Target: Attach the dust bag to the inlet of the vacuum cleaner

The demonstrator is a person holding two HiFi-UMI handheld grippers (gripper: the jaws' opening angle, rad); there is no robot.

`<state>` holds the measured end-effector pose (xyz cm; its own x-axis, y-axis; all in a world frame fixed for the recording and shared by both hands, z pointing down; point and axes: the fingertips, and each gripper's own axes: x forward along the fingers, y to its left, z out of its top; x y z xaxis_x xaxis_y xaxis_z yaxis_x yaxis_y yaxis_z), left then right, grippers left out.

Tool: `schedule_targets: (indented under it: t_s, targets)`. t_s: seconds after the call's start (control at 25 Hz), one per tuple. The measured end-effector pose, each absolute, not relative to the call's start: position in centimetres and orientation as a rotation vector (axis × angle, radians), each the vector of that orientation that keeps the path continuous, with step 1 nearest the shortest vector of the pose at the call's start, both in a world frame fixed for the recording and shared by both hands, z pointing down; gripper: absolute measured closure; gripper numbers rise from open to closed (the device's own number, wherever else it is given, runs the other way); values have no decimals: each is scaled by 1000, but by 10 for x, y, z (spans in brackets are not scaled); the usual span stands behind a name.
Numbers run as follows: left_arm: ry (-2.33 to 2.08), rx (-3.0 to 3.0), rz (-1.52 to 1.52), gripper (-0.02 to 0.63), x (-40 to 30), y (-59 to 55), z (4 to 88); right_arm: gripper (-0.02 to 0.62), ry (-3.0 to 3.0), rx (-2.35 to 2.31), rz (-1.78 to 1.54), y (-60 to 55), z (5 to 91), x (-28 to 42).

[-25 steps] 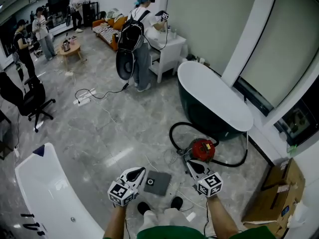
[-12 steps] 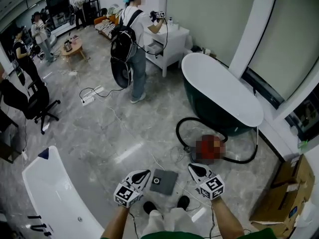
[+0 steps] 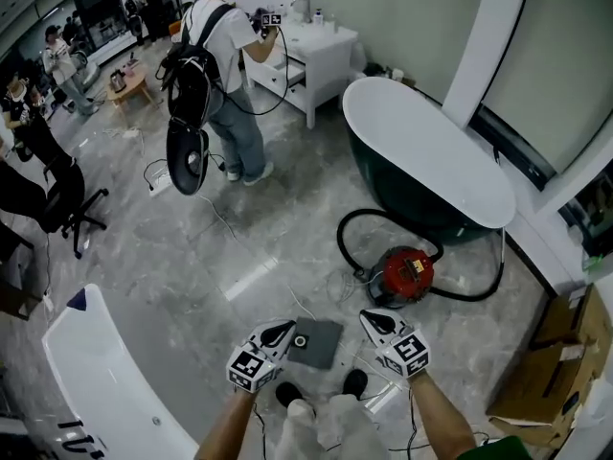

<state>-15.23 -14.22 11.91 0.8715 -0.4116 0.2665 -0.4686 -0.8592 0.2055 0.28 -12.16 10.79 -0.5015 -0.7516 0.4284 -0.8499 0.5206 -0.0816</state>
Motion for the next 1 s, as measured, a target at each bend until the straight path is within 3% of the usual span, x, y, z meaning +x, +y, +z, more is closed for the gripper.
schedule_targets:
  t_s: [0.36, 1.0]
  targets:
    - [-501, 2775, 374, 603, -87, -143, 194, 588, -2416, 1296, 454, -124, 173, 31]
    - [-442, 2801, 330, 603, -80, -148, 267, 588, -2376, 1210, 437, -109, 272, 31]
